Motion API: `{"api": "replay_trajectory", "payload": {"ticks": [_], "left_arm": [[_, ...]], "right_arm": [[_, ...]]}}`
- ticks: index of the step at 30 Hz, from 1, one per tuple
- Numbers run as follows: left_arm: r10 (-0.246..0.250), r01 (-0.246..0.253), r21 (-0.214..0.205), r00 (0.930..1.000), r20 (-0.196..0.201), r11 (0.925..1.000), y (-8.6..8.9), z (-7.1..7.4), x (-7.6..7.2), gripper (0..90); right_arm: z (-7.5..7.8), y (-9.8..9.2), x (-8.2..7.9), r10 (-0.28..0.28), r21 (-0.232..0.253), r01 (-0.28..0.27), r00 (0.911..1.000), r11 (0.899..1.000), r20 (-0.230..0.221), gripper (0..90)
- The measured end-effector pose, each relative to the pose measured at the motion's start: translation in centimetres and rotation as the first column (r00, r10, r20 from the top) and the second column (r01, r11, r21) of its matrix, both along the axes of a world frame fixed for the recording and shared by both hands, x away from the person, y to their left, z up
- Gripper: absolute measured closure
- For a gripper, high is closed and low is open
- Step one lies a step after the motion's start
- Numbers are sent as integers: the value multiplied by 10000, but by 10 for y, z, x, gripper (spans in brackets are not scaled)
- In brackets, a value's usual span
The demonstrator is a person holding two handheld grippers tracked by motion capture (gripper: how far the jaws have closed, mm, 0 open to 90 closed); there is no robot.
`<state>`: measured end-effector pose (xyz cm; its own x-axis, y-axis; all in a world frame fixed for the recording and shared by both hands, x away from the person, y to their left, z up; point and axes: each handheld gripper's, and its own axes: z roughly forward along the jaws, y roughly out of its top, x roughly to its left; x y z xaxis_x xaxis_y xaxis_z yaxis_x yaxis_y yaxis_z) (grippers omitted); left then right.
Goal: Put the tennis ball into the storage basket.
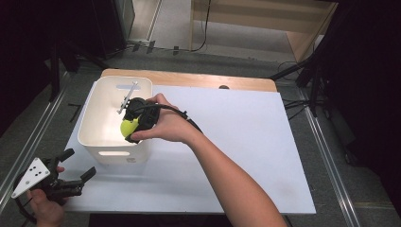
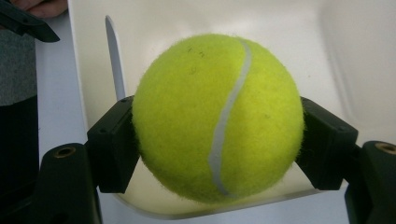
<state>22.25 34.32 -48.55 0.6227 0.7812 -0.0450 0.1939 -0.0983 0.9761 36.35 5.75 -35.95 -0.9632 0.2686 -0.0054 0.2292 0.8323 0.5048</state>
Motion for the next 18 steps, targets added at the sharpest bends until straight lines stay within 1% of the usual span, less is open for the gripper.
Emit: {"api": "replay_trajectory", "payload": {"ticks": [5,9,10,12,13,14,16,18], "left_arm": [[-13,13,-18,10000,14,10000,0,0,0,0],[-1,1,-1,10000,-1,10000,0,0,0,0],[-7,7,19,10000,2,10000,0,0,0,0],[-9,9,32,10000,0,10000,0,0,0,0],[-4,4,13,10000,-1,10000,0,0,0,0],[2,-2,-2,10000,-2,10000,0,0,0,0],[-4,4,40,10000,5,10000,0,0,0,0],[-3,3,46,10000,7,10000,0,0,0,0]], "right_arm": [[-4,0,1,1,-42,-1,10000,10000,-29,236],[-3,-1,1,-28,-51,28,10000,10000,-11,231],[-2,-1,0,-20,78,20,10000,10000,-54,180],[1,-2,-1,-158,259,159,9998,9995,-77,138],[2,-3,0,-119,303,121,9999,9995,-74,133],[3,-4,-1,-121,462,129,9998,9988,-166,133],[5,-5,-2,-88,421,91,9999,9991,-87,111],[6,-7,-3,-96,377,97,9999,9992,-35,111]]}}
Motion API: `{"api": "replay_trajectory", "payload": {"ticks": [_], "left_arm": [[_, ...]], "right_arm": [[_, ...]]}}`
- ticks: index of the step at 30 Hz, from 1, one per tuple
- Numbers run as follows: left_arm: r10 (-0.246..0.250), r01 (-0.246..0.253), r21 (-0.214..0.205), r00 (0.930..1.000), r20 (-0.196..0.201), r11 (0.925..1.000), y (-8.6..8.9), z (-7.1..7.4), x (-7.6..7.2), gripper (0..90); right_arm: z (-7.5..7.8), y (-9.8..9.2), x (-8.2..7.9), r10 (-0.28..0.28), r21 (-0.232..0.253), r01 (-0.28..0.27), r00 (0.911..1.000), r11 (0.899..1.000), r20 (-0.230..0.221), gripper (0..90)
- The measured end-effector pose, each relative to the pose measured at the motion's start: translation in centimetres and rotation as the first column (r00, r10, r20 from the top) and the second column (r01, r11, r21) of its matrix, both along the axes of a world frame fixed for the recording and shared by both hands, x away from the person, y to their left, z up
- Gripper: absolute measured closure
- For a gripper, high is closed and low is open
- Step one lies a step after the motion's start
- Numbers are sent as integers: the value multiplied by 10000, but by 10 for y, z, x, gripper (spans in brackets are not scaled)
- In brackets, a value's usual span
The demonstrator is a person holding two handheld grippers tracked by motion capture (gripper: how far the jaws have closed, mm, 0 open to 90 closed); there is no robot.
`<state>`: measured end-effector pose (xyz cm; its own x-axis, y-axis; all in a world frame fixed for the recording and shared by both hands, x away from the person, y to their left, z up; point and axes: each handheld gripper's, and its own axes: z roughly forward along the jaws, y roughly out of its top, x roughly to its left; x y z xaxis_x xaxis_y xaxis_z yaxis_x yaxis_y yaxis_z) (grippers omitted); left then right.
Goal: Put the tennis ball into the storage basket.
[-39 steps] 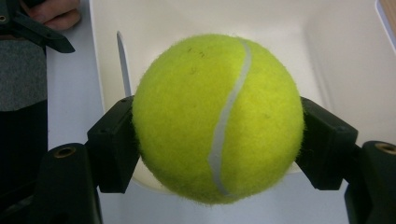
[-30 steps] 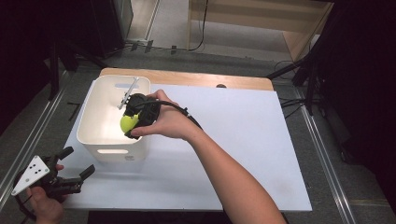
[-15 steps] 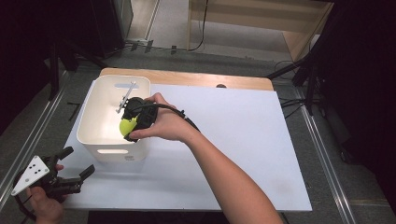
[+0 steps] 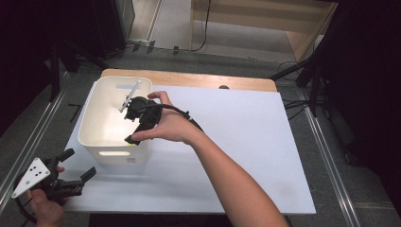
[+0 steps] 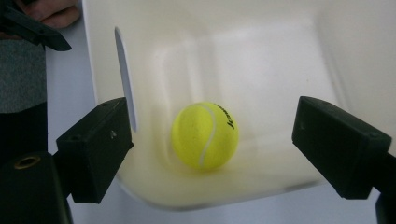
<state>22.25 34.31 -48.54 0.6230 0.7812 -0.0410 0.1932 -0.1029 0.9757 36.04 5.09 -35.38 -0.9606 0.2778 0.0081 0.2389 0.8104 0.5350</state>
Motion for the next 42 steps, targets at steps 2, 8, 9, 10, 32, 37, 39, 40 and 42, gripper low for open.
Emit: {"api": "replay_trajectory", "payload": {"ticks": [2,8,9,10,32,37,39,40,42], "left_arm": [[-1,1,-5,10000,0,10000,0,0,0,0],[0,0,-24,10000,3,10000,0,0,0,0],[-5,5,-24,10000,4,10000,0,0,0,0],[0,0,-22,10000,2,10000,0,0,0,0],[-17,18,61,10000,-32,10000,-1,-1,1,0],[-26,26,75,10000,-34,10000,-1,-1,1,0],[-24,25,82,10000,-39,10000,-1,-1,1,0],[-29,29,87,10000,-43,10000,-1,-1,1,0],[-25,25,79,10000,-28,10000,-1,-1,1,0]], "right_arm": [[1,-2,-1,-46,68,46,10000,10000,50,111],[4,-10,-2,-163,236,158,9997,9996,205,111],[5,-10,-2,-195,259,190,9996,9995,212,111],[5,-12,-3,-178,290,172,9996,9994,203,111],[7,-61,-10,-962,854,915,9940,9921,522,100],[1,-76,-12,-1182,923,1131,9917,9893,515,100],[0,-79,-13,-1271,956,1221,9907,9879,484,100],[-3,-86,-13,-1382,1066,1325,9892,9854,483,100],[-5,-92,-14,-1514,1160,1449,9873,9826,490,100]]}}
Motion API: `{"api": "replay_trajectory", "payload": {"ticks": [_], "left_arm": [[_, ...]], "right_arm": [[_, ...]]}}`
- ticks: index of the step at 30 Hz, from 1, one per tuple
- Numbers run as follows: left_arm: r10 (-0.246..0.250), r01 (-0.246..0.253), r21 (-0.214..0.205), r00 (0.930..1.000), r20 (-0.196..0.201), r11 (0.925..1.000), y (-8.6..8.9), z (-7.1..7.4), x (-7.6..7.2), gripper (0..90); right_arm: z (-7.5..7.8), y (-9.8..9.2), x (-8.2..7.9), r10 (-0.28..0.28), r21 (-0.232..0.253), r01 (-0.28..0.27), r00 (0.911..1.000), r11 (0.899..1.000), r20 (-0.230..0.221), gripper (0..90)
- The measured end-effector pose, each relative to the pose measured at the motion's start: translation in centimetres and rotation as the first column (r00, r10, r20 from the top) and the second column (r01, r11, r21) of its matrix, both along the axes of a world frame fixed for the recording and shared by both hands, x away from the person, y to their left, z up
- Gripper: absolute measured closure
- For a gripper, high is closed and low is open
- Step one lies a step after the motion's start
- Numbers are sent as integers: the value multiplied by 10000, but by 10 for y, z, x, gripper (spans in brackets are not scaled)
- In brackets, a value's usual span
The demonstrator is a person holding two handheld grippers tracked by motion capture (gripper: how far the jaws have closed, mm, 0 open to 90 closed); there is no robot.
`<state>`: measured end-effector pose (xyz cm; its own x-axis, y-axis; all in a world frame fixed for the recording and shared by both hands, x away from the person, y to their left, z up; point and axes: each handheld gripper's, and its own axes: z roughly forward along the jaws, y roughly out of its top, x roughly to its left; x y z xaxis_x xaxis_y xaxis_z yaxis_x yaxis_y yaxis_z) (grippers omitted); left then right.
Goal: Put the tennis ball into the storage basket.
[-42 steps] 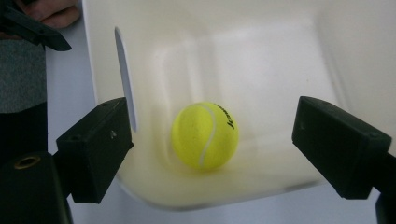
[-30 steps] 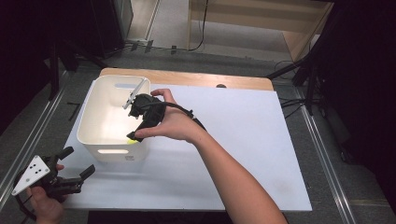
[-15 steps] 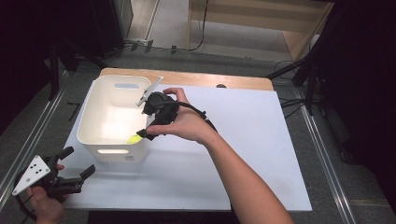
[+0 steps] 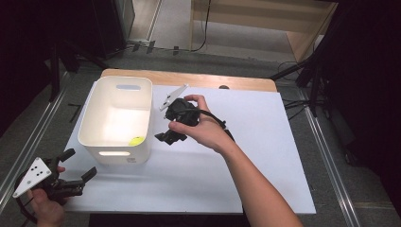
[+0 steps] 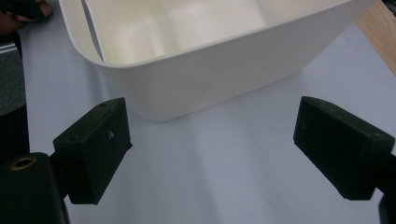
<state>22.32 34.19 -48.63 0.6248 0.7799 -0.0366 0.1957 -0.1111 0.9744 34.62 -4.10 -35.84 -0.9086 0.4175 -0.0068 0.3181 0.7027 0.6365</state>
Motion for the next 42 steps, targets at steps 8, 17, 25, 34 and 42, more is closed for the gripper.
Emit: {"api": "replay_trajectory", "payload": {"ticks": [8,17,25,34,42], "left_arm": [[-11,11,3,10000,-9,10000,-1,0,0,0],[-10,10,16,10000,-19,10000,-1,0,0,0],[-2,2,36,10000,-20,10000,-1,-1,0,0],[15,-15,28,10000,-23,10000,-1,-1,0,0],[20,-20,75,10000,-41,10000,-1,-1,0,0]], "right_arm": [[-8,-28,-8,-486,388,477,9985,9981,236,100],[-17,-59,-19,-874,833,838,9954,9930,403,100],[-28,-87,-30,-1285,1371,1200,9902,9833,547,100],[-40,-117,-39,-1957,1875,1824,9792,9652,546,100],[-51,-141,-47,-2290,2408,2070,9711,9482,669,100]]}}
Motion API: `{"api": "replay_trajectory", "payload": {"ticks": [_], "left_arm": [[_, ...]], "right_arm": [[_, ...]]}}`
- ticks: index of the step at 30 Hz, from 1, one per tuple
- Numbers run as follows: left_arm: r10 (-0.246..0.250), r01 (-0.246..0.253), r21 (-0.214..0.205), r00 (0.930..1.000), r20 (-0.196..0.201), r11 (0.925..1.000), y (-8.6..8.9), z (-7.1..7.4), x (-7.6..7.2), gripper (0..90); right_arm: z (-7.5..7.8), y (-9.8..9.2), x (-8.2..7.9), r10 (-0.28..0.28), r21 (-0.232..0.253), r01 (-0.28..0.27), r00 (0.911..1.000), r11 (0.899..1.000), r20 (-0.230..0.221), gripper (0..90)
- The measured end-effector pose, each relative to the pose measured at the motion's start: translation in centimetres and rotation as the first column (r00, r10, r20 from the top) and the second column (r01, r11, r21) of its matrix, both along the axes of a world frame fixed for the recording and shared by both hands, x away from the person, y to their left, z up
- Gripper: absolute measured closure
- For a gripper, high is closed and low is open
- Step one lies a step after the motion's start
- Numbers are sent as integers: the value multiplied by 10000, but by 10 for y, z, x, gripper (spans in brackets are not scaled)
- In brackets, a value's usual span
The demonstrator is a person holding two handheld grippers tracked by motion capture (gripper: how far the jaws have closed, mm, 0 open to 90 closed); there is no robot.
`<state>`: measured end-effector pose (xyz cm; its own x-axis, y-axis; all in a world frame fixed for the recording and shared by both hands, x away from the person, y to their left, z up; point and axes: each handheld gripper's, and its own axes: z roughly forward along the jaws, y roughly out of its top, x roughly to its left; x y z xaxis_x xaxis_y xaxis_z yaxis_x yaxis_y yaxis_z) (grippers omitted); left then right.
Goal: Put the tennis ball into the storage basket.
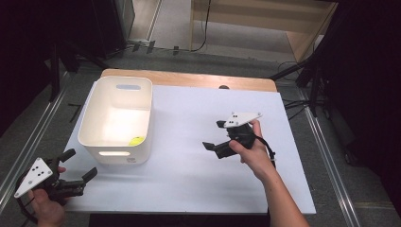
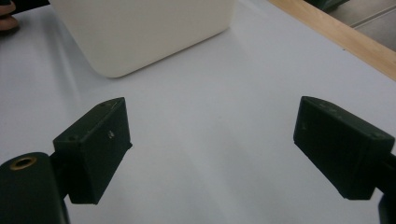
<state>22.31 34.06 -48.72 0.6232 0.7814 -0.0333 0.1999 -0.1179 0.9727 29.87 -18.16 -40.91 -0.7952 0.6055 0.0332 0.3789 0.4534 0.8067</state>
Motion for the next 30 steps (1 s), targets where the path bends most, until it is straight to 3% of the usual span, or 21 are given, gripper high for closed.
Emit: {"api": "replay_trajectory", "payload": {"ticks": [18,27,30], "left_arm": [[42,-42,56,10000,-29,10000,-1,0,0,0],[43,-43,54,10000,-29,10000,-1,0,0,0],[41,-41,57,10000,-30,10000,-1,0,0,0]], "right_arm": [[-31,-59,-23,-1143,880,1118,9932,9898,238,101],[-46,-87,-36,-1827,1327,1772,9827,9752,303,100],[-53,-99,-42,-2146,1560,2069,9761,9658,337,100]]}}
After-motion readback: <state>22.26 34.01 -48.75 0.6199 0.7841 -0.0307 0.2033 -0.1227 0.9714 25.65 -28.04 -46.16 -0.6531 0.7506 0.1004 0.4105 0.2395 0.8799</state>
